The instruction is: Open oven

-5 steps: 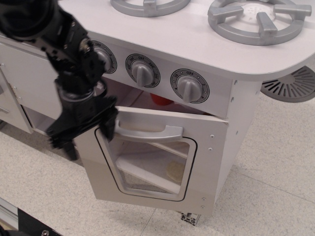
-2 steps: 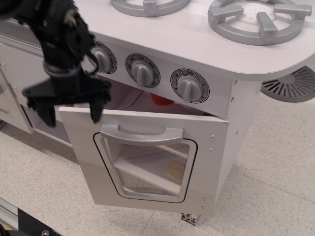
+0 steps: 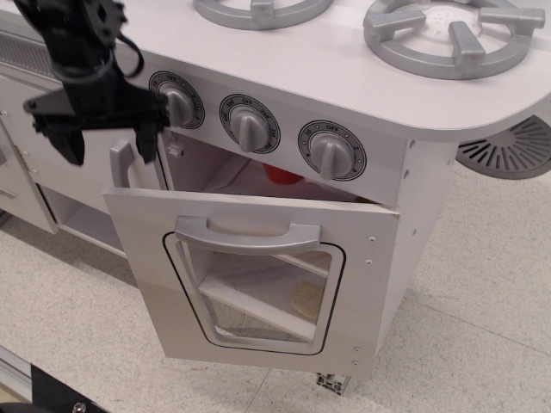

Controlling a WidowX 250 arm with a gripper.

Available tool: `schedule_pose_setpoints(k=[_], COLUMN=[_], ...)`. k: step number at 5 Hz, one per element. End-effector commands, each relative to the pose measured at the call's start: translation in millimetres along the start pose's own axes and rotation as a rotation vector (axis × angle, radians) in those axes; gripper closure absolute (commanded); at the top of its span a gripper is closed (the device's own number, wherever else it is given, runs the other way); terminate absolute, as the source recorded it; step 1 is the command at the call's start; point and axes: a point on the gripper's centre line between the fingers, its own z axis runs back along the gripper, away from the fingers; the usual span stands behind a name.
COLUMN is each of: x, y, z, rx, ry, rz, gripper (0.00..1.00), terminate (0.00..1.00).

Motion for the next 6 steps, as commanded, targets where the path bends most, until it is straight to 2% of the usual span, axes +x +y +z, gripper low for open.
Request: schedule_pose_setpoints(k=[1,2,3,4,5,6], x=[20.2,5.2,-14.5,-37.2,-60.2,-87.5], y=[-19.0,-33.1,-39.9,-43.8,-48.3,-60.2], z=[-27.7,-43.7,-48.7,-47.0,-38.6,-32.0], rx=[-0.016,-0.005,-0.019,-0.044,-0.081,-0.126], ry=[0.018,0.004,0.000,0.061,0.073,0.146], rz=[-0.011,0.025,0.017,-0.020,0.032,0.117], gripper=[0.00,0.00,0.00,0.00,0.00,0.00], terminate=[0.00,0.00,0.00,0.00,0.00,0.00])
